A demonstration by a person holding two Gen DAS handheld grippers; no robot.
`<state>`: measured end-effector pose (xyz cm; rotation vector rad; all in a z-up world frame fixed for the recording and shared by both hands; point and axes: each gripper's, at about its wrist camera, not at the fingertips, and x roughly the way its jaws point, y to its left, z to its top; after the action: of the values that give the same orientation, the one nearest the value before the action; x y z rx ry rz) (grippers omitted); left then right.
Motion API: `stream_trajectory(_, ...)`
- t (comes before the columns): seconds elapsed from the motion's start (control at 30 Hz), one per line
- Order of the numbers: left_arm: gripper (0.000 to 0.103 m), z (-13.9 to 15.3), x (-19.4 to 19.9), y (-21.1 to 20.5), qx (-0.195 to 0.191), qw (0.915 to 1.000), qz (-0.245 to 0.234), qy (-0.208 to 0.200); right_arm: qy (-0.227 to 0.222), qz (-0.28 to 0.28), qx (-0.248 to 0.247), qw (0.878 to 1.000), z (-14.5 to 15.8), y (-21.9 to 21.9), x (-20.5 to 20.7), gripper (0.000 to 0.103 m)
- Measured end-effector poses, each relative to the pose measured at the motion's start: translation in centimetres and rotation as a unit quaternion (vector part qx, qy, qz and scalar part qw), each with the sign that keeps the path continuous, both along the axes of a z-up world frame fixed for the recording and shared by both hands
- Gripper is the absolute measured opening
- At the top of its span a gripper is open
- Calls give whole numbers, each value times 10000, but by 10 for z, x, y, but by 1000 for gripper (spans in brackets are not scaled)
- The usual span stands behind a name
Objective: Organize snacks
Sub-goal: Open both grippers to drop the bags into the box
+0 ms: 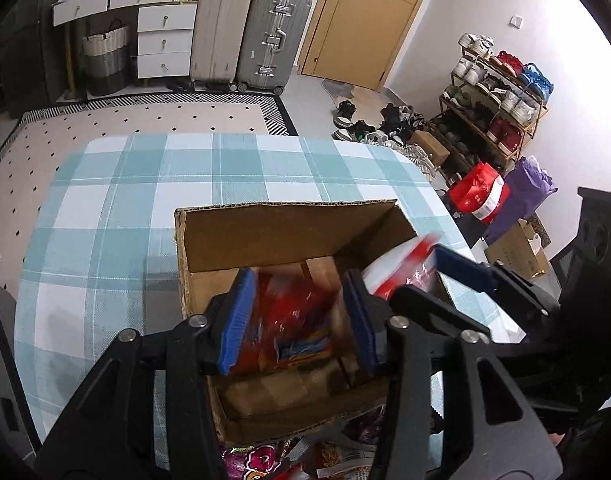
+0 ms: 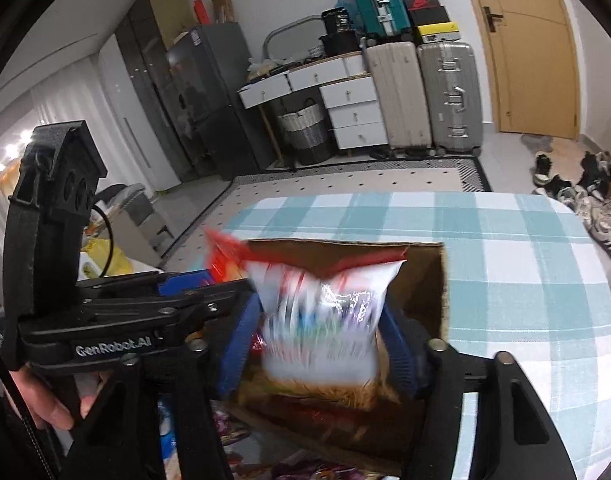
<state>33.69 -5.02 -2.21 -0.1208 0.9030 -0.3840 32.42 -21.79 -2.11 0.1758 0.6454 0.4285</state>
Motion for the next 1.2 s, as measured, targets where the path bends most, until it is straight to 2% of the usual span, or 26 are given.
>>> stream_trajectory(0.03, 57, -1, -1, 0, 19, 10000, 22, -17, -50, -47, -6, 10000, 0, -2, -1, 73)
stream_trajectory(0.07, 59, 0, -2, 1, 21, 10000, 38, -59, -84, -47, 13, 10000, 0, -5, -1, 73)
stream_trajectory(0.63, 59, 28, -56, 10, 190, 9988, 176, -406, -431, -58, 33, 9990, 24, -11, -50, 73)
stream_trajectory(0.87, 73, 42, -91, 23, 322, 9972, 342, -583, -488, -29, 61, 9988, 29, -6, -81, 74)
stream_trajectory(0.93, 77, 45, -100, 28, 358, 9965, 425, -621, -524, 11, 101, 9986, 29, -5, -93, 80)
stream_trajectory(0.97, 78, 45, -106, 31, 370, 9962, 462, -639, -554, -6, 91, 9984, 29, -5, -98, 82)
stream_trajectory(1.2, 81, 48, -146, 45, 464, 9942, 637, -733, -653, 3, 102, 9978, 30, -1, -132, 84)
